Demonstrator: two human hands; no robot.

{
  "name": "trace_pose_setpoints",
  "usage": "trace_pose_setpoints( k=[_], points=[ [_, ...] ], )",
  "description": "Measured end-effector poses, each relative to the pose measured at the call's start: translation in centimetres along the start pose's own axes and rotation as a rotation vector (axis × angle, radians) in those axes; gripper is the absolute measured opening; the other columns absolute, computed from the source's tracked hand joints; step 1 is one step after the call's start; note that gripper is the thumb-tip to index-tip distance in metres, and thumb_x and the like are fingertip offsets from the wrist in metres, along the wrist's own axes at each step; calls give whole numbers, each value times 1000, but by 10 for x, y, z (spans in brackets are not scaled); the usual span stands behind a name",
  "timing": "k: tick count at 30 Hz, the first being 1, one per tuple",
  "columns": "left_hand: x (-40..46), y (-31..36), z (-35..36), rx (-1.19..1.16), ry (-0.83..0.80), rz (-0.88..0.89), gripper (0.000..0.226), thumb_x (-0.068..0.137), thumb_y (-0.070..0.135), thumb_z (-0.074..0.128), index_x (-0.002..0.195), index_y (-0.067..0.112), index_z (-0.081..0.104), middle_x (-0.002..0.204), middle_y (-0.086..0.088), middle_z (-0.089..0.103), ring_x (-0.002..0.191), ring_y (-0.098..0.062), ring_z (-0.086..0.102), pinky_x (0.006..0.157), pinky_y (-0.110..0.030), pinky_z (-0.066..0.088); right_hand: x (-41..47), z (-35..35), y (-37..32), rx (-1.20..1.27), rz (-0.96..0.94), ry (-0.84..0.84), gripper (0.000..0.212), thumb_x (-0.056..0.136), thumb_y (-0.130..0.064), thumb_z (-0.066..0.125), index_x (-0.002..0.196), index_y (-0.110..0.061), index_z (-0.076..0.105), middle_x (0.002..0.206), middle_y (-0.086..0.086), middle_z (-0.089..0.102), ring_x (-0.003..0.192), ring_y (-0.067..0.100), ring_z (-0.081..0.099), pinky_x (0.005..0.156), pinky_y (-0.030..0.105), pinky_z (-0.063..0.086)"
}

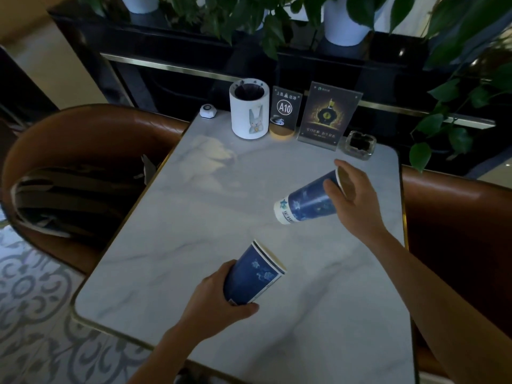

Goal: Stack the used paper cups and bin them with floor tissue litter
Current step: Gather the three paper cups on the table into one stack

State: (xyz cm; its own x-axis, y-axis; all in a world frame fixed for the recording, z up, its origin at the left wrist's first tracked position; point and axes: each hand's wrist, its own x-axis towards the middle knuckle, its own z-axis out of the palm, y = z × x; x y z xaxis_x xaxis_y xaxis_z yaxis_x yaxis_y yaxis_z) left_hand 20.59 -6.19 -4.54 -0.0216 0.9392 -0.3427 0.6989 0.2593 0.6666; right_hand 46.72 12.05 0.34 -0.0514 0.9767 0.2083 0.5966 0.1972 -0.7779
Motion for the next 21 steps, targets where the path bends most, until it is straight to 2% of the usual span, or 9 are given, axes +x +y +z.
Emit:
trace_pose_setpoints(
  k=[3, 7, 12, 14, 18, 21],
  points=[
    [-5, -3, 4, 9, 5, 1, 86, 54, 68, 76, 127, 43, 40, 105, 23, 61, 88, -3, 64, 76, -25, 56, -26, -9, -16, 118, 80, -31, 45, 87, -39, 55, 131, -30, 51, 130, -3, 54, 119, 10, 50, 96, 26, 42],
    [-12, -6, 7, -12, 3, 5, 88, 54, 67, 77, 130, 40, 40, 107, 22, 60, 90, -4, 64, 76, -24, 56, -56, -15, -24, 183, 118, -114, 43, 87, -41, 54, 130, -36, 50, 129, -8, 55, 116, 4, 51, 96, 28, 48],
    [-17, -4, 7, -9, 10, 18, 89, 55, 66, 77, 131, 38, 40, 112, 18, 63, 92, -6, 64, 75, -23, 56, -77, -13, -28, 223, 163, -171, 42, 86, -46, 53, 127, -40, 50, 125, -10, 57, 117, 9, 54, 94, 41, 53],
    [-18, -3, 6, -11, 15, 28, 89, 54, 67, 77, 130, 39, 40, 111, 19, 63, 92, -5, 64, 76, -23, 56, -81, -11, -29, 237, 178, -185, 39, 89, -43, 56, 127, -39, 51, 125, -11, 58, 117, 10, 55, 94, 43, 53],
    [-23, -1, 5, -23, 18, 37, 87, 55, 64, 78, 130, 40, 40, 111, 19, 62, 93, -4, 63, 77, -22, 54, -92, -3, -33, 256, 205, -228, 36, 91, -35, 57, 127, -34, 53, 121, -13, 60, 111, 7, 57, 93, 34, 52],
    [-26, 1, 4, -13, 12, 52, 87, 55, 64, 77, 130, 40, 40, 112, 19, 63, 93, -4, 63, 76, -20, 53, -98, 4, -37, 252, 209, -278, 36, 91, -36, 56, 127, -33, 54, 119, -15, 61, 107, 1, 57, 85, 19, 50]
  ],
)
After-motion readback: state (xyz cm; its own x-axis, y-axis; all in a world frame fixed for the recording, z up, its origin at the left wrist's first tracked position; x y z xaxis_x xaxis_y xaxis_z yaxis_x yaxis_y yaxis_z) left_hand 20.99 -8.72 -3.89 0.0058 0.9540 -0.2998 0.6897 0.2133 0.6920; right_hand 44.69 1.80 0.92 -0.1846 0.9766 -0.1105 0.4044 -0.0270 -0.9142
